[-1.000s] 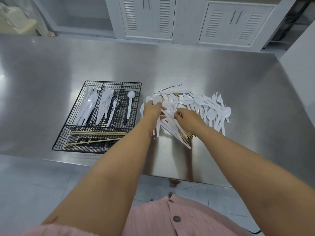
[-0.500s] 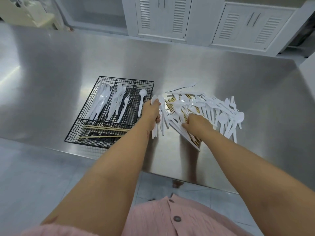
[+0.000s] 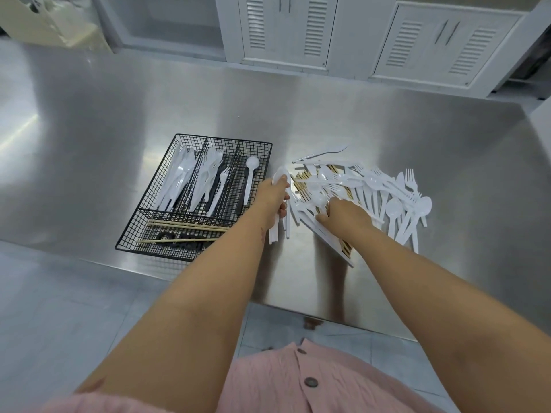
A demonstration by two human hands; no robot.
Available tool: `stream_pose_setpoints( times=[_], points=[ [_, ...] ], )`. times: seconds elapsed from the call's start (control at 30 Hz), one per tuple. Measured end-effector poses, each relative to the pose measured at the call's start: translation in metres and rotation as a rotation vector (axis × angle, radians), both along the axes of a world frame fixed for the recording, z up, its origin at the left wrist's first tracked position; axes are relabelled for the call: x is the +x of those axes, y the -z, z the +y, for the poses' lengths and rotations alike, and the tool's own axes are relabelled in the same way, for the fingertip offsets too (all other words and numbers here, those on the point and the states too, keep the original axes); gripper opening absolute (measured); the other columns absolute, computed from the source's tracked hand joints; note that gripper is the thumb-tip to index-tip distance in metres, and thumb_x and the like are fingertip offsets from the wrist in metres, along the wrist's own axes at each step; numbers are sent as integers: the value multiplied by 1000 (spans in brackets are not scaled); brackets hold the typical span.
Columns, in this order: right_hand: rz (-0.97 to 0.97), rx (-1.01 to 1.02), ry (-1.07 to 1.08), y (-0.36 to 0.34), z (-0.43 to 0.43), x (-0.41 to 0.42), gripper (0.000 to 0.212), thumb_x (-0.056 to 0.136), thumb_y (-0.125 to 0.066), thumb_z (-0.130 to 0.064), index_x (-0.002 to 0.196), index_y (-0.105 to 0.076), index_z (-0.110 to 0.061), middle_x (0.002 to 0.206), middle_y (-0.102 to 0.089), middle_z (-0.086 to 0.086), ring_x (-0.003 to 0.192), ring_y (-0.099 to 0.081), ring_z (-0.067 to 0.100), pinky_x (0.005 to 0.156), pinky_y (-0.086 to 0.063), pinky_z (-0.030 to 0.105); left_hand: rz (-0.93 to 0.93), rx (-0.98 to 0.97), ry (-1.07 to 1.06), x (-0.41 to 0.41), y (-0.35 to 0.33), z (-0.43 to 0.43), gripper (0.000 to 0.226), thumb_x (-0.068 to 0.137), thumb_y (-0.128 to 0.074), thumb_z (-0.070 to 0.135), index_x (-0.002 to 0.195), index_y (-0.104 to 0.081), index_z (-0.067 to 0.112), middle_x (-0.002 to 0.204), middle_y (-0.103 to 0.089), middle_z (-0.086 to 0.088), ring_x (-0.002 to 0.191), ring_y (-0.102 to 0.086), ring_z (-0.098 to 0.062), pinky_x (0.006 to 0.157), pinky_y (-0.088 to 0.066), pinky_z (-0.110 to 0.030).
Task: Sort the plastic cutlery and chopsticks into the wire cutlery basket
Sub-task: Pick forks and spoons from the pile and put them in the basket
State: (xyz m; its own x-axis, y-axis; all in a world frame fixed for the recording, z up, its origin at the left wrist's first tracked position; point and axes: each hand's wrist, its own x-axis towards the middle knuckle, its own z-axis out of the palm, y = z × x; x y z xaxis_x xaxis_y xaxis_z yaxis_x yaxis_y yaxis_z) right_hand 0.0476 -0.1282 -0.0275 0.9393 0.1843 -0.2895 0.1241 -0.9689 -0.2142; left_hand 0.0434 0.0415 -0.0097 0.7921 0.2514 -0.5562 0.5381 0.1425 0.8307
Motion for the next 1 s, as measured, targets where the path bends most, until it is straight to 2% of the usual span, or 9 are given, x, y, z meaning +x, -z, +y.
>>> stream_pose_setpoints(
  times=[0.1,0.23,0.43,0.6,0.73,0.8,0.9,1.0],
  points=[
    [71,85,47,3,2,4,30,93,-55,-34,71,-43,-17,65,-47,0,67,-51,23,50,-30,28,6,-2,2,1,0,0,24,101,-45,30,105,-55,8,73,-48,-5,51,-35,-13,39,-32,-16],
    [193,249,180,0,2,10,32,90,-61,-28,67,-44,-16,63,-45,2,59,-46,19,51,-32,27,17,5,-1,1,0,1,25,101,-44,29,106,-54,8,75,-48,-5,52,-36,-13,40,-32,-16],
    [236,404,200,-2,-1,11,35,88,-64,-25,66,-38,-17,62,-37,1,56,-38,16,55,-30,28,15,6,-2,2,-1,1,26,102,-45,29,108,-56,7,77,-49,-5,53,-36,-12,43,-33,-19],
    [243,517,174,-9,-10,14,32,87,-65,-21,69,-40,-15,66,-37,6,64,-41,20,62,-35,31,25,-2,-1,5,0,0,28,100,-50,26,120,-54,8,78,-50,-4,54,-36,-12,42,-33,-18],
    [291,631,190,-14,-16,12,38,89,-68,-24,67,-38,-17,65,-37,4,61,-39,18,59,-35,29,34,-3,-15,5,-2,-7,22,100,-51,25,114,-49,9,80,-48,-5,56,-35,-12,48,-33,-23],
    [287,668,185,-16,-16,11,35,89,-68,-26,71,-40,-15,67,-41,5,62,-40,19,59,-36,29,29,-9,-25,6,-1,-8,32,99,-53,32,120,-48,9,82,-49,-5,57,-35,-12,49,-34,-23],
    [171,588,138,-19,-10,11,26,88,-65,-28,76,-46,-16,80,-67,5,72,-61,25,69,-47,35,-5,10,33,11,4,-10,67,91,-58,53,135,-46,4,90,-54,-5,59,-38,-12,52,-38,-23],
    [24,505,96,-24,-2,7,15,90,-62,-27,87,-51,-16,81,-69,1,77,-65,22,73,-49,38,-5,0,90,9,0,-19,80,83,-65,61,136,-43,5,99,-58,-7,59,-41,-13,50,-41,-24]
  ],
)
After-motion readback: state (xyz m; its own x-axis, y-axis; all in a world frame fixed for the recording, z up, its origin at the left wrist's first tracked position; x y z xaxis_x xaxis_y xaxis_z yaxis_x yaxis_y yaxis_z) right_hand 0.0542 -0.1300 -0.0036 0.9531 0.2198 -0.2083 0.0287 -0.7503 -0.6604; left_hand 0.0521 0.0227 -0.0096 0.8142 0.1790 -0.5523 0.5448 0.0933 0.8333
